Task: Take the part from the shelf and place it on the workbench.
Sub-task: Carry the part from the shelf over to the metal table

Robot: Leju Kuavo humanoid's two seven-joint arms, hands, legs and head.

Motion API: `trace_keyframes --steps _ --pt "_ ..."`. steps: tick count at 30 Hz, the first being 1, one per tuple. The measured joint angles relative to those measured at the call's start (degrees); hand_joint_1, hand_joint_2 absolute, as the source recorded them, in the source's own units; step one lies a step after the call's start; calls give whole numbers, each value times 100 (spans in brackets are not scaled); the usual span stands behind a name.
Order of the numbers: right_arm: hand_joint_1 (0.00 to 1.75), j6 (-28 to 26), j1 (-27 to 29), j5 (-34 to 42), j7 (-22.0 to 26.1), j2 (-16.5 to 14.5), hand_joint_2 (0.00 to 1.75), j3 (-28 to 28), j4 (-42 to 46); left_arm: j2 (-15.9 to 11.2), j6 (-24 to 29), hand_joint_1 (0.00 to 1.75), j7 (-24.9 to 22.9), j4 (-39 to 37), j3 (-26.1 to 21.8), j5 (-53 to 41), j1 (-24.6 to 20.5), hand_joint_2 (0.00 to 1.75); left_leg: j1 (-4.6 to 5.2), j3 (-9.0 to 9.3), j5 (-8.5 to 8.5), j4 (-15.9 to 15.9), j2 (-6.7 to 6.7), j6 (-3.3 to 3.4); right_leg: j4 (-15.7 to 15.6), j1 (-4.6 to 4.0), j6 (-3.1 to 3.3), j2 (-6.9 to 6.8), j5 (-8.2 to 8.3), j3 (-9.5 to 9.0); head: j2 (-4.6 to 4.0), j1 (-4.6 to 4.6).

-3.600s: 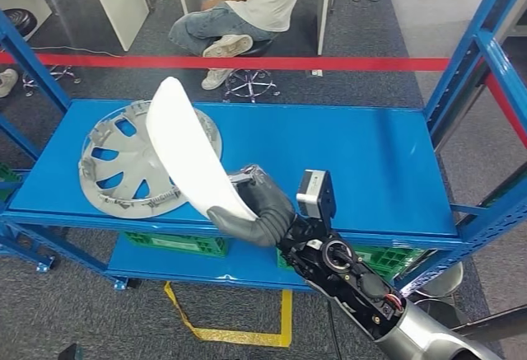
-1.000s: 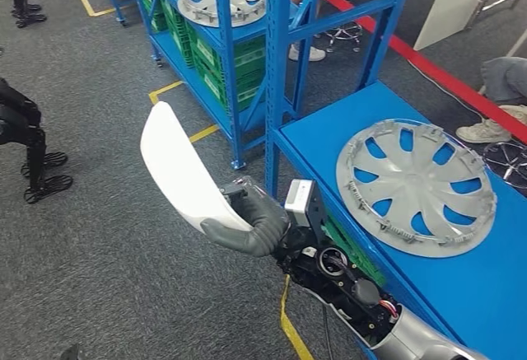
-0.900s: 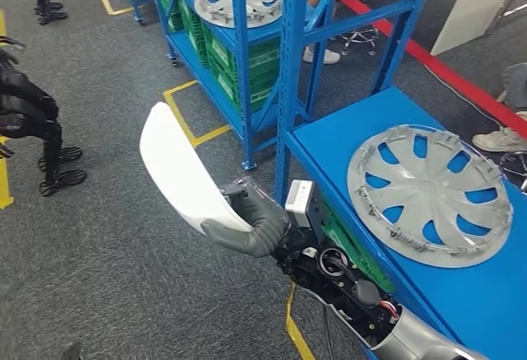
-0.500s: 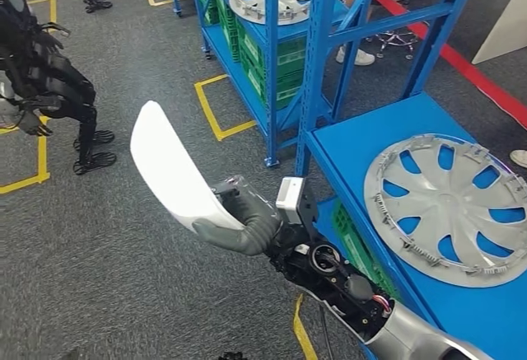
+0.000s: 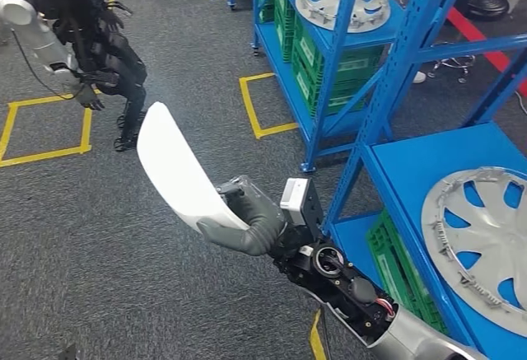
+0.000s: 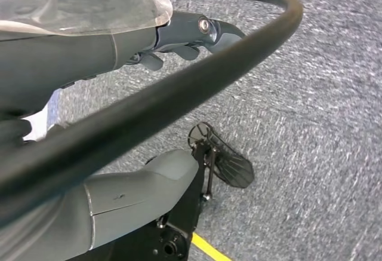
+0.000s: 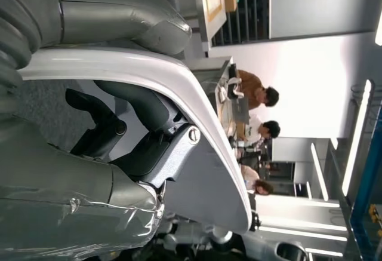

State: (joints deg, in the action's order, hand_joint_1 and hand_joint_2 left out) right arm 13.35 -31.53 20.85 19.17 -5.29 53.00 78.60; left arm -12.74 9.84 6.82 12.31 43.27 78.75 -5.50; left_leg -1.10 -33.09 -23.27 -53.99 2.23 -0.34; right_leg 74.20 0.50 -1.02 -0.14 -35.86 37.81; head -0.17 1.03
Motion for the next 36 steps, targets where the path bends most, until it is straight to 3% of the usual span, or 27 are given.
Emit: trace_keyframes --steps 1,2,4,6,8,10,12,14,15,16,18,20,21,23,25,27,29,30,31,32,34,36 --pt "175 1 3 0 -4 0 175 4 -3 1 0 0 0 0 -1 3 0 175 7 9 -1 -1 79 1 -176 -2 28 19 174 -58 0 15" --pt "175 4 2 1 -7 0 175 10 -4 2 0 0 0 0 -1 10 0 175 10 20 -2 -1 160 1 -568 -5 65 76 435 -219 0 32" --pt "175 18 -13 7 -11 0 175 27 -3 11 0 0 1 0 0 28 -7 175 17 21 0 -7 311 -14 -1476 -7 146 339 852 -599 0 60" --pt "175 32 -25 16 -13 -2 175 44 -4 17 1 0 5 0 -1 43 -8 175 3 -22 20 -9 433 -64 -1892 -15 174 492 934 -784 0 73" --pt "175 40 -28 22 -11 -17 175 56 -4 9 7 0 8 -3 -1 50 16 175 -17 -72 53 4 528 -139 -1975 -11 181 385 942 -845 0 84" --pt "175 63 -37 30 -3 -50 175 66 -8 6 20 0 9 -9 -1 60 30 175 -2 -186 -64 -174 311 -186 -2060 12 222 240 1002 -883 0 47" --pt "175 95 -46 34 8 -74 175 74 -19 7 37 0 9 -11 -1 73 6 175 10 -508 -413 -825 -34 -214 -2104 13 252 74 1031 -891 0 -45" --pt "175 121 -46 35 14 -79 175 86 -42 7 49 0 9 -11 -1 92 -8 175 -8 -878 -689 -1566 -144 -258 -2100 2 258 -103 1022 -881 0 -116" --pt "175 133 -45 35 16 -80 175 95 -57 7 52 0 9 -11 -1 102 -5 175 -21 -943 -684 -1689 -164 -280 -2095 2 256 -186 1012 -879 0 -138" --pt "175 142 -45 35 20 -83 175 105 -68 6 56 0 9 -11 -1 110 0 175 -37 -883 -578 -1579 -190 -302 -2087 5 246 -263 999 -878 0 -162" --pt "175 151 -48 35 35 -100 175 120 -81 -3 65 0 9 -10 -1 120 4 175 -67 -463 -222 -789 -365 -336 -2044 7 198 -395 954 -881 0 -213" --pt "175 157 -54 34 48 -121 175 128 -84 -8 70 0 9 -10 -2 124 -8 175 -57 -138 -20 -171 -526 -299 -1987 -22 124 -497 889 -880 0 -259" --pt "175 161 -57 34 51 -131 175 130 -84 -6 71 0 9 -9 -3 126 -10 175 -45 -96 -13 -80 -544 -260 -1972 -42 91 -540 863 -890 0 -257" --pt "175 166 -59 33 54 -151 175 134 -85 -4 72 0 9 -10 -5 131 4 175 -33 -102 -22 -97 -419 -168 -1975 -47 40 -617 825 -927 0 -215" --pt "175 169 -60 33 55 -173 175 136 -85 -3 72 0 9 -10 -5 135 14 175 -47 -94 -20 -94 -312 -88 -1794 -16 -14 -445 663 -875 0 -167" --pt "175 172 -58 33 56 -183 175 136 -88 -1 73 0 9 -9 -5 138 6 175 -52 -88 -15 -91 -214 -28 -1122 5 -47 -138 286 -582 0 -93" --pt "175 172 -47 33 55 -184 175 136 -103 -1 74 0 9 -10 -5 138 5 175 -27 -88 -17 -92 -94 -5 -300 2 -40 -24 -32 -197 0 -26" --pt "175 172 -43 33 54 -184 175 136 -113 -1 74 0 9 -10 -5 138 6 175 -11 -85 -18 -93 -22 0 -119 0 -24 -10 -40 -95 0 -5" --pt "175 172 -41 33 53 -184 175 136 -121 0 74 0 9 -11 -5 138 8 175 4 -79 -18 -93 57 2 -184 -4 6 3 76 -104 0 13" --pt "175 173 -43 33 52 -184 175 136 -126 0 74 0 9 -10 -5 138 8 175 17 -68 -18 -93 138 3 -484 -13 47 36 292 -221 0 28" --pt "175 175 -50 34 53 -185 175 136 -127 10 73 0 9 -10 -5 138 5 175 27 -55 -15 -92 285 -4 -1334 -30 157 262 731 -577 0 51" --pt "175 187 -57 34 51 -186 175 137 -128 25 72 0 9 -10 -6 139 2 175 0 -82 4 -91 410 -40 -1816 -52 230 446 882 -780 0 67"
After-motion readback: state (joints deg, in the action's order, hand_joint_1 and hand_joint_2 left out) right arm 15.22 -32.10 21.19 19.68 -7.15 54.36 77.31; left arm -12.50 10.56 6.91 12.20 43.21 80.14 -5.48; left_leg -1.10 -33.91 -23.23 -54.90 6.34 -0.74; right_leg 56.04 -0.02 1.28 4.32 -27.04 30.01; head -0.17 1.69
